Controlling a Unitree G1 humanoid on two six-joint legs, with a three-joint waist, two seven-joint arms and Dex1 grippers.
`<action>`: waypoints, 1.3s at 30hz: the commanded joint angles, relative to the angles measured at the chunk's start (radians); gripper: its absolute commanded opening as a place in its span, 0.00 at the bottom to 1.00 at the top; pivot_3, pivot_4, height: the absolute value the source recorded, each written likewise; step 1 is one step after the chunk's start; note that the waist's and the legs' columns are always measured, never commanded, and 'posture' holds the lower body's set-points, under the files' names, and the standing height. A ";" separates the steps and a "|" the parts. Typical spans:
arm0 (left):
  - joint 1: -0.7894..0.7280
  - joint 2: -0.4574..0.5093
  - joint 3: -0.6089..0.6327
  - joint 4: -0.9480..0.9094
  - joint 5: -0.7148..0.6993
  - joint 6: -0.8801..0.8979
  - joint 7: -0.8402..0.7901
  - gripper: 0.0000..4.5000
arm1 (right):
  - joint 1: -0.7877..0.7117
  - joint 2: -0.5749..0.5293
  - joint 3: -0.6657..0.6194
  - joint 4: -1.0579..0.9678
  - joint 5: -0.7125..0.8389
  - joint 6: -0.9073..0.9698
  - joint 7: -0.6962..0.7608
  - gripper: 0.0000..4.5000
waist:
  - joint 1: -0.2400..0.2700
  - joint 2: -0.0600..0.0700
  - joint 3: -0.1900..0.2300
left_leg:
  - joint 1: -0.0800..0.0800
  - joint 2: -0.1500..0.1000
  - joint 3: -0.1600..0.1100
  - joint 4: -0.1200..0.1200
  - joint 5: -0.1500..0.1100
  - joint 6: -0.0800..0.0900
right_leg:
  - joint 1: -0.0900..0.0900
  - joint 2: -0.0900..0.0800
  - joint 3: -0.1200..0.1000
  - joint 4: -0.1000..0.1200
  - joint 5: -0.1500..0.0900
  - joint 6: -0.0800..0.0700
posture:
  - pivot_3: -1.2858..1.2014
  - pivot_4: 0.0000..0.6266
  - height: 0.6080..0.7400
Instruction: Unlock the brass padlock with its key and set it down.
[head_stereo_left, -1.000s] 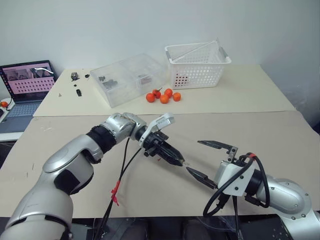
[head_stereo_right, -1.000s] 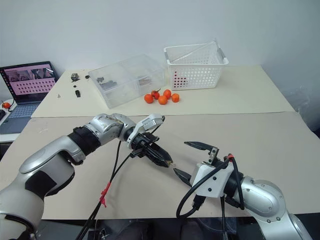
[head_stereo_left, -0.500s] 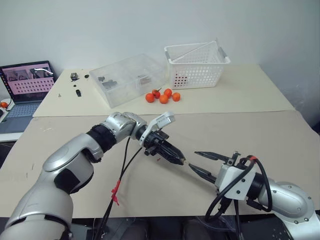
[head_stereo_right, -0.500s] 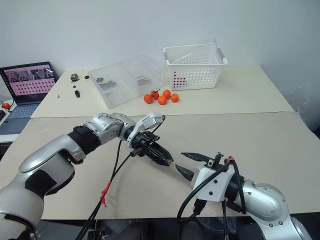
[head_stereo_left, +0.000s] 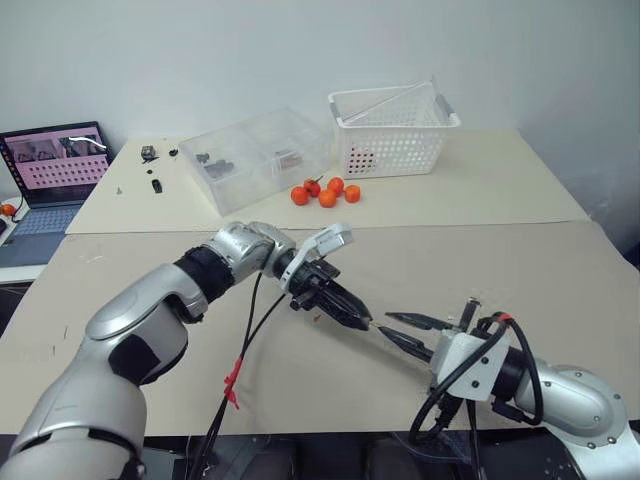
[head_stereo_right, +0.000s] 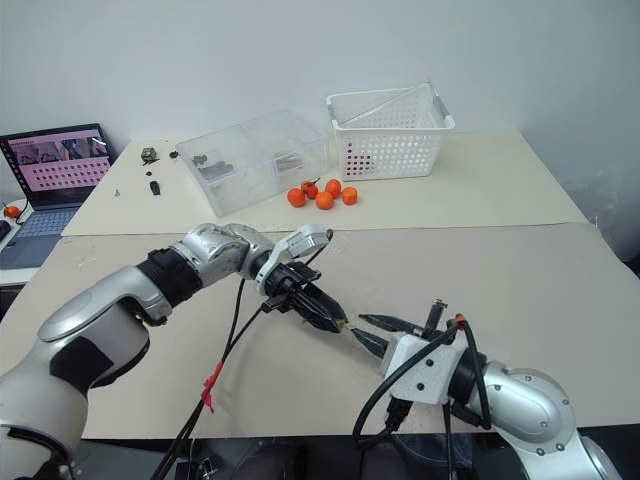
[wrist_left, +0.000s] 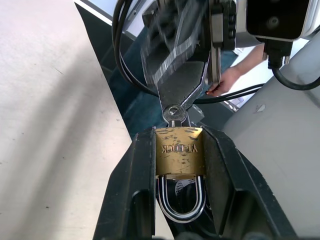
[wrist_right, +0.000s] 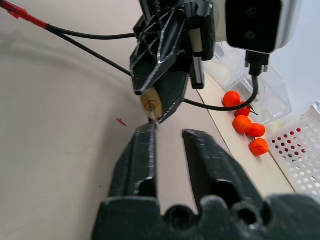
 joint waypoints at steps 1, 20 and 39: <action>-0.019 -0.004 -0.005 -0.016 -0.019 -0.006 -0.011 0.19 | -0.009 0.012 -0.027 -0.044 0.002 0.003 -0.014 0.01 | 0.000 0.000 0.000 | 0.000 0.000 0.000 0.000 0.000 0.000 | 0.000 0.000 0.000 0.000 0.000 0.000 | 0.52 0.24 1.00; -0.026 -0.016 -0.032 -0.017 0.015 -0.057 -0.011 0.19 | -0.043 0.067 -0.090 -0.080 0.295 0.304 -0.010 0.01 | 0.001 0.000 0.000 | 0.000 0.001 0.000 0.000 0.000 0.000 | 0.000 -0.001 0.001 0.000 0.002 -0.004 | 0.52 0.24 1.00; -0.028 0.023 -0.115 -0.059 0.012 -0.128 -0.011 0.19 | 0.004 -0.158 -0.051 -0.034 0.124 0.169 0.016 0.01 | 0.001 -0.001 0.000 | 0.000 -0.001 0.000 0.000 -0.001 0.002 | 0.000 -0.001 0.001 0.000 -0.002 0.003 | 0.52 0.24 1.00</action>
